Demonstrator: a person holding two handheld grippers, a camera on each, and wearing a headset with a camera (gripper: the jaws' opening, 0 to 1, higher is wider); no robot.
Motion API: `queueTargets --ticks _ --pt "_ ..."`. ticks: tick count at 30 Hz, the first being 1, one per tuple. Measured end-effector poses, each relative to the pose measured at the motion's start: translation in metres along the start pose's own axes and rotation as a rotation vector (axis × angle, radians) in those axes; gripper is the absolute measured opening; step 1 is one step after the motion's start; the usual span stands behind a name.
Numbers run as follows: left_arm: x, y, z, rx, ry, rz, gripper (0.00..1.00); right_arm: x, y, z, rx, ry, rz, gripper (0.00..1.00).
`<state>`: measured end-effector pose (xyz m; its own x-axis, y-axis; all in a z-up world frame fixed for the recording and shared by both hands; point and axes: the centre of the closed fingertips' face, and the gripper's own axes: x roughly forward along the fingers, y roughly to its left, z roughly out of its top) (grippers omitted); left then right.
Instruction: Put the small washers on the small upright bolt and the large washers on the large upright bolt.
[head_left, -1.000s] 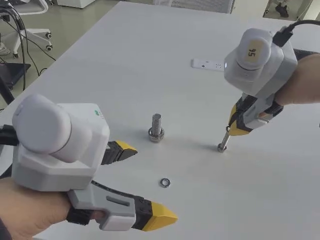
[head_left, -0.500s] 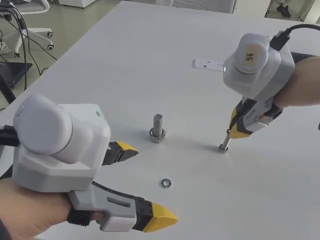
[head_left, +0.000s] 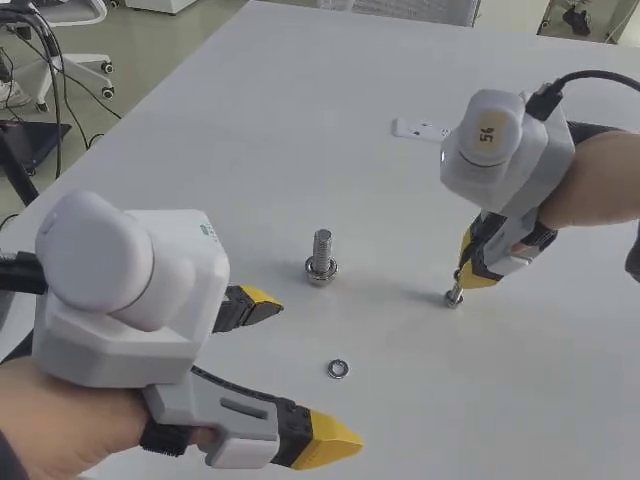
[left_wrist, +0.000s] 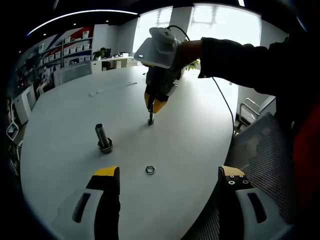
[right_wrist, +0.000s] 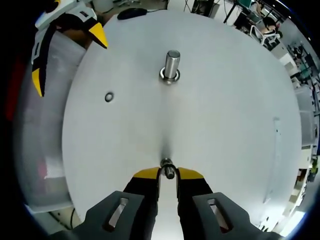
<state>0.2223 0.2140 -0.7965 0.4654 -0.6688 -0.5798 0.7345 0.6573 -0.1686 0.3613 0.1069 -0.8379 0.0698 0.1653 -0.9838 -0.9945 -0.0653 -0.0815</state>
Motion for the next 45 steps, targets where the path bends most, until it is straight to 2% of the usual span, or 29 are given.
queueTargets --ticks 21,29,45 --pt "0.001 0.003 -0.003 -0.008 0.006 0.007 0.80 0.032 0.000 -0.007 0.017 0.009 0.027 0.14" --pt "0.001 0.003 -0.004 -0.009 0.009 0.007 0.80 0.032 -0.002 -0.005 0.033 -0.001 0.031 0.14" --pt "0.002 0.003 -0.002 -0.007 0.010 0.005 0.80 0.025 -0.003 -0.008 0.068 -0.016 0.020 0.21"
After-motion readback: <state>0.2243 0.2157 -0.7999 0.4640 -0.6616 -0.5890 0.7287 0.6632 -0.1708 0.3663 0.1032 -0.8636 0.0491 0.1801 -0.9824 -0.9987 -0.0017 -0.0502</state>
